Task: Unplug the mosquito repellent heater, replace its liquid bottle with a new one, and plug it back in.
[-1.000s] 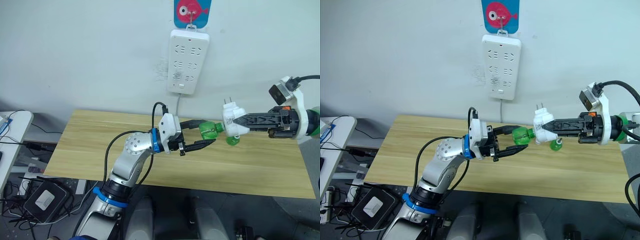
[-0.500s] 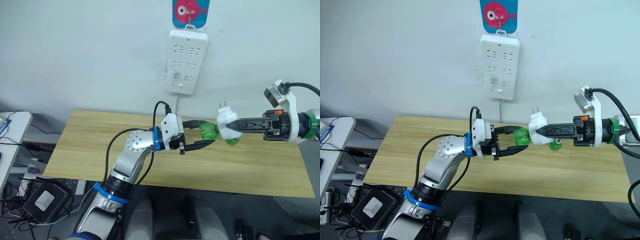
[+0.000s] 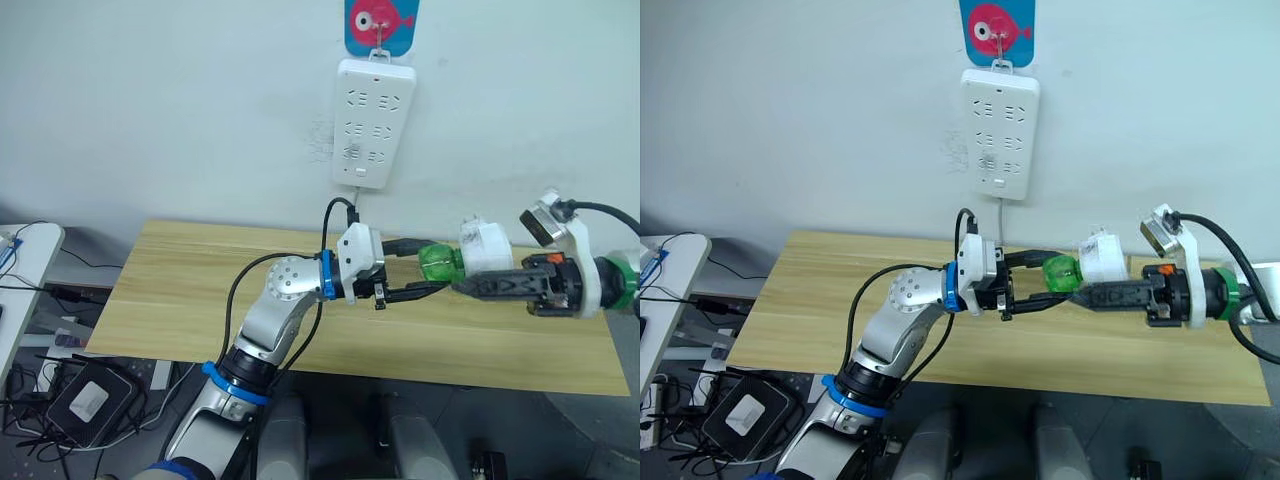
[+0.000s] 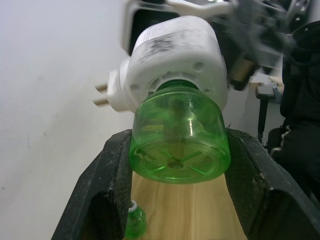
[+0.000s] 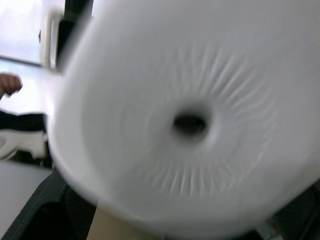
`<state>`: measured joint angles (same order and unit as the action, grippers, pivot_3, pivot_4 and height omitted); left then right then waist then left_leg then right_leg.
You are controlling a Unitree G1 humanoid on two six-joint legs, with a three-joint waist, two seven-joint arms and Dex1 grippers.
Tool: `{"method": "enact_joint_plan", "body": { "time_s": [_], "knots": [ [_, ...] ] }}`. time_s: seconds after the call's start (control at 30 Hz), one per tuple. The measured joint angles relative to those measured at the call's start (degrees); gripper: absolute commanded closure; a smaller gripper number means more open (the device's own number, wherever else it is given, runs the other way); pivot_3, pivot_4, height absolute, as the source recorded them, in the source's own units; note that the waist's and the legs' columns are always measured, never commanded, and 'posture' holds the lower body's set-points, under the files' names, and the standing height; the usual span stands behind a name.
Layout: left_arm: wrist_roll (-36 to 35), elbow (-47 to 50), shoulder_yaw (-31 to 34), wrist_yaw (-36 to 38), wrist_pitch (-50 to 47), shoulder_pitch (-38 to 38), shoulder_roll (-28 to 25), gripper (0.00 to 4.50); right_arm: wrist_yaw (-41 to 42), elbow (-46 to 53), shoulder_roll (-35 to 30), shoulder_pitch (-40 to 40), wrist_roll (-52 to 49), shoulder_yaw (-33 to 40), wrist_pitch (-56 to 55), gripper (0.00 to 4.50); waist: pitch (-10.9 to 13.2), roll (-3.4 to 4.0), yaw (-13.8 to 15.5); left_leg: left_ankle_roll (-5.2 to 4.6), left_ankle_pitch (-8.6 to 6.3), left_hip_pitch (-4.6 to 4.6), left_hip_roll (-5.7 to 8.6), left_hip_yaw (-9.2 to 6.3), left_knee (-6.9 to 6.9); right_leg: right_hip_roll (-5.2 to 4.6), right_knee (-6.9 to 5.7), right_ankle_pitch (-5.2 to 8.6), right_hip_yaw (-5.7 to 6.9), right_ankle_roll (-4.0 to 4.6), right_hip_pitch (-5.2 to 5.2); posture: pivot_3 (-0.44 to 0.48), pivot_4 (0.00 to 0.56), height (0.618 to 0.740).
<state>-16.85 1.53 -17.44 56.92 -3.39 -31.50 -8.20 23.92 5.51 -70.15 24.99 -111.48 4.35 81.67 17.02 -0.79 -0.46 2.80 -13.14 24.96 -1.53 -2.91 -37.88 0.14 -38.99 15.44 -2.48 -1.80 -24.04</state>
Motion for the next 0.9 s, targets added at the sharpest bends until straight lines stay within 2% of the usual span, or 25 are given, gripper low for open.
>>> {"method": "enact_joint_plan", "body": {
  "time_s": [0.17,0.27,0.37,0.47,0.67,0.7,0.8,0.9],
  "knots": [
    [-0.41,-0.63,1.16,-0.02,0.0,-0.57,-0.25,2.23,6.26,7.22,-3.88,-6.09,0.95,3.34,0.98,0.08,0.0,0.0,-0.01,0.0,0.0,-0.01,0.01,0.01,-0.03,0.0,0.0,0.01,-0.02,-0.02,0.0,-0.008,0.292,0.74],
    [-0.76,-0.94,1.3,0.04,0.0,-0.73,-0.52,2.23,7.95,6.38,-3.55,-6.3,7.51,4.35,-0.11,0.08,0.0,0.0,-0.01,0.0,0.0,-0.03,0.01,0.03,-0.05,0.0,0.0,0.15,-0.04,-0.27,0.01,-0.004,0.289,0.74],
    [-1.0,-1.03,1.71,0.12,-0.01,-0.71,-0.96,2.23,10.73,0.51,-2.82,-6.02,17.76,4.42,-2.67,0.97,0.0,0.0,0.02,0.0,0.0,-0.02,0.02,0.08,-0.04,-0.02,0.0,0.16,-0.08,-0.28,-0.01,-0.003,0.285,0.74],
    [-1.1,-1.03,2.08,0.31,-0.07,-0.67,-1.89,2.23,16.5,-4.45,-2.84,-3.8,25.9,4.28,-3.76,2.08,0.0,0.01,0.05,0.0,0.0,-0.03,0.01,0.07,-0.01,-0.01,0.0,0.01,-0.06,-0.01,-0.03,-0.002,0.283,0.74],
    [-1.19,-0.95,2.09,1.47,-0.18,0.29,-4.07,2.23,27.11,-9.66,-3.55,3.27,33.95,3.36,-2.26,4.3,0.0,0.01,-0.01,0.0,0.0,-0.05,0.0,0.06,0.01,0.01,-0.01,0.0,-0.05,-0.01,-0.03,-0.001,0.282,0.74],
    [-1.21,-0.9,2.14,1.6,-0.18,0.49,-4.46,2.23,28.21,-9.98,-3.34,4.81,34.25,3.2,-1.34,4.47,0.0,0.01,-0.01,0.0,0.0,-0.05,0.0,0.06,0.0,0.01,0.0,0.0,-0.05,-0.01,-0.02,-0.001,0.282,0.74],
    [-1.27,-0.79,2.16,2.34,-0.23,1.08,-5.34,2.23,29.14,-12.71,-0.42,13.17,33.06,3.18,3.68,4.47,0.0,0.01,-0.26,0.0,0.0,-0.06,0.01,0.1,0.0,0.0,0.0,0.0,-0.11,0.0,-0.03,-0.001,0.282,0.74],
    [-1.35,-0.59,2.12,2.48,-0.34,1.2,-5.33,2.23,29.44,-12.6,1.67,16.67,31.28,3.32,8.04,4.47,0.0,0.0,-0.11,0.0,0.0,-0.04,0.0,0.03,0.02,0.0,0.0,0.0,-0.03,0.0,-0.02,0.001,0.282,0.74]
  ]
}}
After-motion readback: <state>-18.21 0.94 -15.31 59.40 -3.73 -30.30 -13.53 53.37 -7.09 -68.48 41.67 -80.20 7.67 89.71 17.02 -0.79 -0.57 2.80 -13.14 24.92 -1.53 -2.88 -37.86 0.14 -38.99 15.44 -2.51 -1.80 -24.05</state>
